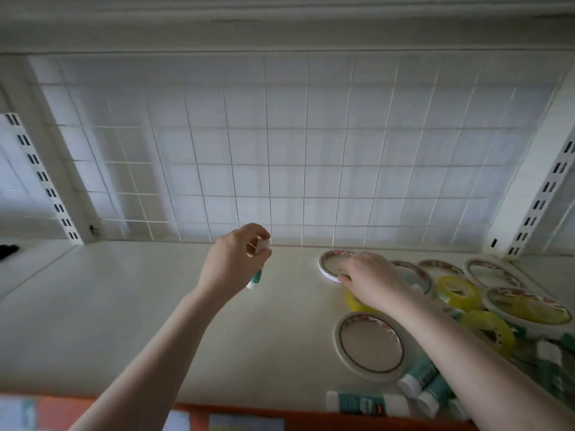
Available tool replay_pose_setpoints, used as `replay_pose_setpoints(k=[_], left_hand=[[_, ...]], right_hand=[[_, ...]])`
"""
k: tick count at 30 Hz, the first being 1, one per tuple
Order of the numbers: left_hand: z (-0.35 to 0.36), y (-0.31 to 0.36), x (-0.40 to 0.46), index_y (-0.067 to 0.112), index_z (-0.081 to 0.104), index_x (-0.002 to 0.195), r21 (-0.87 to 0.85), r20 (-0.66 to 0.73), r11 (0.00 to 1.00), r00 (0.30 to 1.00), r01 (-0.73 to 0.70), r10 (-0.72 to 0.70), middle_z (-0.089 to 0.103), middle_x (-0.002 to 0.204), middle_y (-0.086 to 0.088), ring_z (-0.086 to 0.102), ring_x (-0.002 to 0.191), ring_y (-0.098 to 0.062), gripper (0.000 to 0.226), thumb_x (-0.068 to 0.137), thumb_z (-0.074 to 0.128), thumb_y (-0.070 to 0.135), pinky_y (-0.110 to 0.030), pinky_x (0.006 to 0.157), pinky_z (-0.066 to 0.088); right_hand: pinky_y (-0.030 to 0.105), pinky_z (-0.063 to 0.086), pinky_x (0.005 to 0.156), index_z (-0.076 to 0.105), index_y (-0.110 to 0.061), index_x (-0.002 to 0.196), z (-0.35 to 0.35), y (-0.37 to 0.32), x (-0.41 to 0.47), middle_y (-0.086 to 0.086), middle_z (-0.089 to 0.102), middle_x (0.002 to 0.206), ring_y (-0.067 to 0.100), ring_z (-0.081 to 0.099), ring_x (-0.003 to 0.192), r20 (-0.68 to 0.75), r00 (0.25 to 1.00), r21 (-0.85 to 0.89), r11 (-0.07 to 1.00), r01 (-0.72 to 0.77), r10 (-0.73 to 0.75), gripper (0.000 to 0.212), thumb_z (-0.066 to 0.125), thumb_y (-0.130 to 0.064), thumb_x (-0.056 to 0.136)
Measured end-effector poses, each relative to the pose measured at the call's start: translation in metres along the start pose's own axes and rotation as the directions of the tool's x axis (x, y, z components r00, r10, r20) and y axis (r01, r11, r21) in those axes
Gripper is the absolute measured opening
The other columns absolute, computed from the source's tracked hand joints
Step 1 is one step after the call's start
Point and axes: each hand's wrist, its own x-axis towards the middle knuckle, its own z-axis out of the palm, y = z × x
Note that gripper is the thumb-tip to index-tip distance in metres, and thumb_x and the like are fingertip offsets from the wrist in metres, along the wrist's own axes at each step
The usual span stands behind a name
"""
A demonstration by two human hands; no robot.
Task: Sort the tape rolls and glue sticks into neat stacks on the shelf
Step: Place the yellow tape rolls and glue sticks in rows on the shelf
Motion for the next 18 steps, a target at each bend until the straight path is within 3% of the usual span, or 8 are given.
replay_pose_setpoints(k=[3, 8, 14, 18], left_hand=[[-0.008, -0.006, -0.007, 0.027, 0.063, 0.093, -0.007, -0.016, 0.999, 0.999, 0.035, -0.035, 0.063, 0.077, 0.013, 0.059, 0.069, 0.001, 0.014, 0.081, 0.066, 0.019, -0.019, 0.063, 0.044], [-0.022, -0.011, -0.022, 0.024, 0.065, 0.095, 0.021, -0.064, 0.998, 0.996, 0.064, -0.062, 0.065, 0.079, 0.007, 0.062, 0.072, -0.010, 0.018, 0.079, 0.068, 0.017, -0.024, 0.067, 0.046], [-0.045, -0.016, -0.046, 0.023, 0.067, 0.095, 0.072, -0.135, 0.992, 0.987, 0.101, -0.091, 0.067, 0.081, 0.009, 0.064, 0.072, -0.007, 0.020, 0.076, 0.073, 0.017, -0.026, 0.070, 0.052], [-0.066, -0.021, -0.059, 0.020, 0.069, 0.094, 0.102, -0.203, 0.989, 0.976, 0.105, -0.082, 0.064, 0.076, 0.012, 0.063, 0.068, -0.006, 0.022, 0.074, 0.075, 0.015, -0.024, 0.069, 0.050]], right_hand=[[0.032, 0.042, 0.072, 0.062, -0.011, 0.091, 0.006, -0.004, 0.005, 0.008, 0.066, 0.100, 0.029, 0.060, 0.095, 0.032, 0.999, -0.068, 0.998, 0.014, -0.012, 0.016, 0.049, -0.021, 0.091], [0.028, 0.033, 0.067, 0.061, -0.013, 0.096, 0.007, -0.010, 0.005, 0.004, 0.063, 0.102, 0.025, 0.060, 0.096, 0.008, 1.000, -0.084, 0.996, 0.005, -0.004, 0.015, 0.048, -0.010, 0.089], [0.029, 0.038, 0.071, 0.057, -0.017, 0.092, 0.000, -0.014, 0.009, 0.003, 0.064, 0.105, 0.025, 0.059, 0.098, -0.024, 0.997, -0.001, 0.997, 0.080, -0.080, 0.013, 0.045, -0.014, 0.089], [0.031, 0.042, 0.078, 0.064, -0.023, 0.106, -0.010, -0.029, 0.006, 0.000, 0.064, 0.105, 0.023, 0.058, 0.100, -0.134, 0.987, 0.152, 0.983, 0.107, -0.087, 0.023, 0.049, -0.017, 0.090]])
